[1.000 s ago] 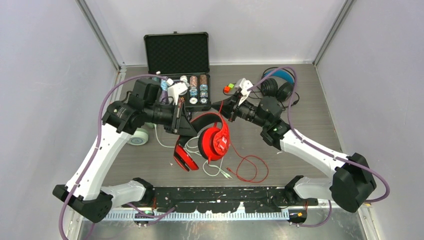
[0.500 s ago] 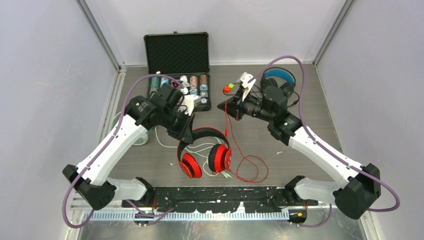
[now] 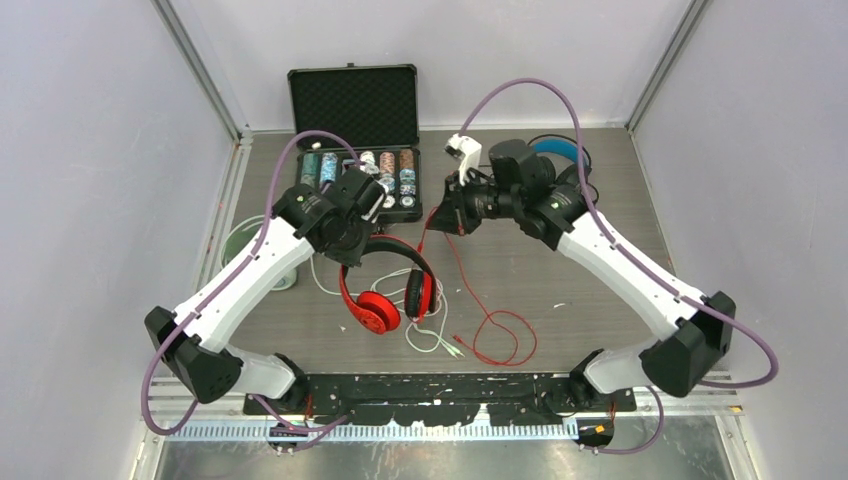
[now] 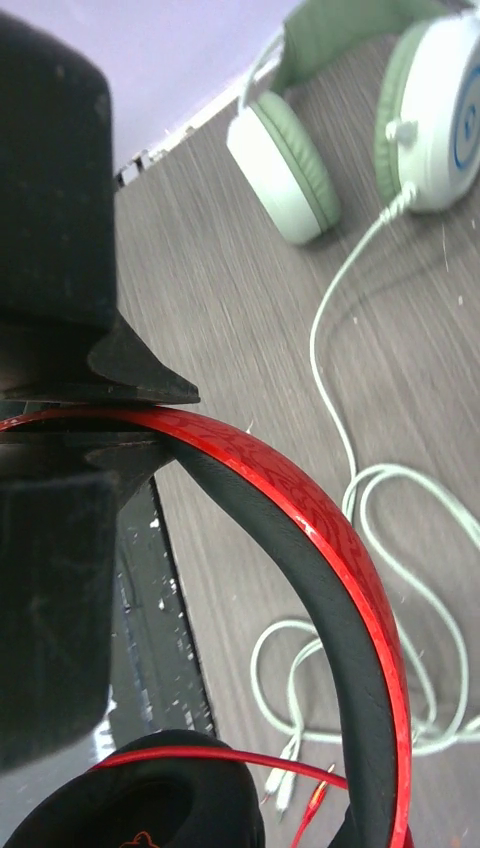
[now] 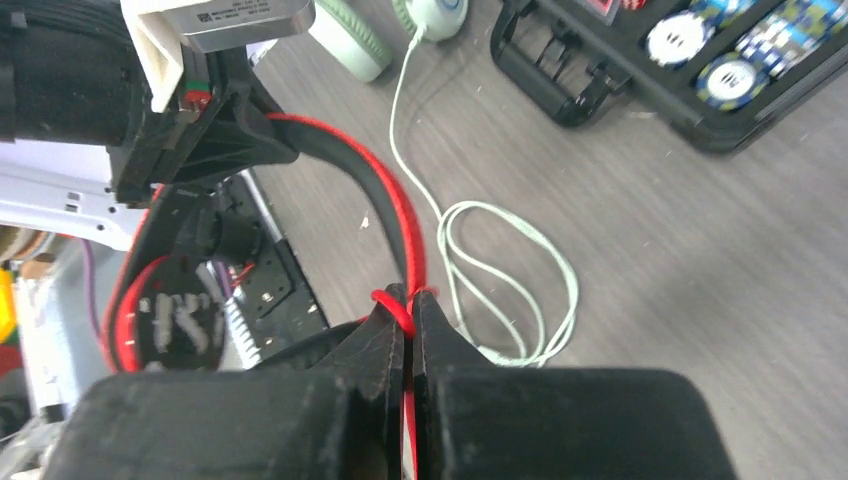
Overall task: Wrap the headphones
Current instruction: Wrap the headphones cable around the headphones.
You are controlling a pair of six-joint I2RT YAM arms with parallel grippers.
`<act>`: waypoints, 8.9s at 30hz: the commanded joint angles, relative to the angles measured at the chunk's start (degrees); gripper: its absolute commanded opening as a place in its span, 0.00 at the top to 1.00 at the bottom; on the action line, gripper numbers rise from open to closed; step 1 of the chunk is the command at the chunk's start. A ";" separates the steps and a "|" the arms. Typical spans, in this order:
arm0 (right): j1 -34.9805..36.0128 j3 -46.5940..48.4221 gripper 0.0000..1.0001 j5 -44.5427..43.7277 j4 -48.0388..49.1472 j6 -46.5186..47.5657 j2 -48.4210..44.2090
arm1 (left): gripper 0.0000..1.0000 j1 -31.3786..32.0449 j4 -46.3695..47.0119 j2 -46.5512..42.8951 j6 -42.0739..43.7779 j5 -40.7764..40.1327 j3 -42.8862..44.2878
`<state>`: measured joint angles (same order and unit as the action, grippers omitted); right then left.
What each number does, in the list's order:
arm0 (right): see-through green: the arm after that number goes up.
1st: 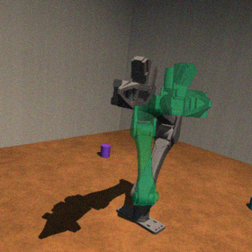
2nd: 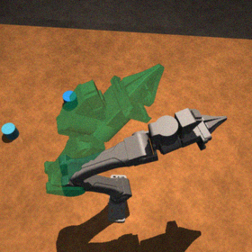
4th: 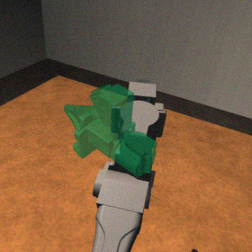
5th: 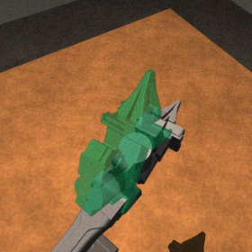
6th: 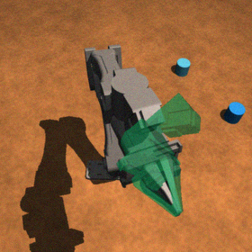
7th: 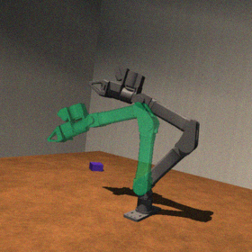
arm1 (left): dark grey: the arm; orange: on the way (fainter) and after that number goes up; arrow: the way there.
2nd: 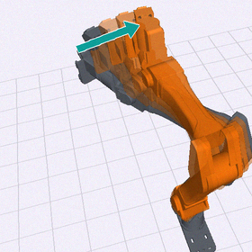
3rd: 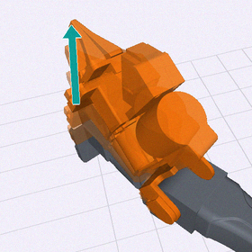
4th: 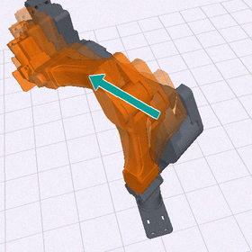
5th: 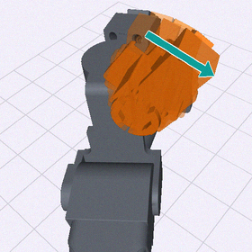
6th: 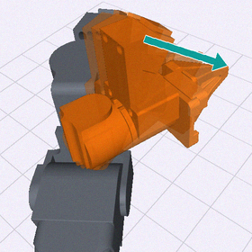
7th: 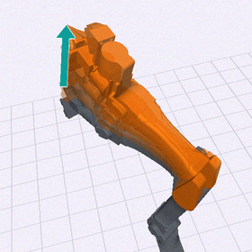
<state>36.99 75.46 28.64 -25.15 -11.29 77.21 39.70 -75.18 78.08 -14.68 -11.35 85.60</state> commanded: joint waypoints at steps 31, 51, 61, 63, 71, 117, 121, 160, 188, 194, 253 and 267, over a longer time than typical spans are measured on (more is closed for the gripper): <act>20.62 6.48 0.96 -19.67 14.97 -39.29 10.55 | 1.00 -9.10 18.18 -7.01 -28.61 -5.41 -9.48; 31.51 1.77 0.93 -39.20 16.04 -19.64 9.17 | 1.00 -18.08 31.91 -13.36 -43.88 8.45 -13.45; 33.07 -12.04 0.85 -37.67 32.13 -7.42 2.20 | 1.00 -18.52 33.01 -15.90 -47.48 9.70 -11.75; 33.38 -15.34 0.82 -36.55 35.77 -4.32 0.91 | 1.00 -18.57 33.46 -16.14 -48.07 10.29 -11.57; 33.43 -21.35 0.80 -34.71 40.41 -0.06 0.22 | 1.00 -18.61 36.02 -17.55 -51.82 14.24 -12.59; 34.33 -47.28 1.00 -45.64 66.74 -4.83 0.41 | 1.00 -21.95 34.05 -17.85 -48.23 21.67 -2.56; 33.10 -49.37 1.00 -48.47 64.37 -3.09 -3.46 | 1.00 -22.12 33.80 -16.60 -46.05 26.13 -1.01; 27.86 -53.54 1.00 -39.17 61.57 -1.21 -8.77 | 1.00 -23.89 35.22 -18.92 -35.15 16.17 1.36; 5.92 -24.81 0.99 -6.11 15.11 -14.62 -18.64 | 1.00 -16.47 15.49 -18.91 22.80 24.92 -5.87; 5.92 -21.80 1.00 1.36 13.81 -22.59 -17.21 | 1.00 -14.61 22.34 -20.99 26.47 16.98 -8.83; 12.69 -6.11 0.92 -9.89 26.60 -44.50 -1.14 | 1.00 0.90 16.55 -4.68 -38.88 -26.06 -0.93; 18.38 -7.08 0.89 -16.87 25.46 -38.35 -2.15 | 1.00 0.90 11.64 -4.02 -49.85 -26.16 3.96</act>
<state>52.31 66.96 11.90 -1.23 -53.34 77.34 41.15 -67.92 74.46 -56.14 -34.85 85.41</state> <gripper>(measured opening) 0.112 0.086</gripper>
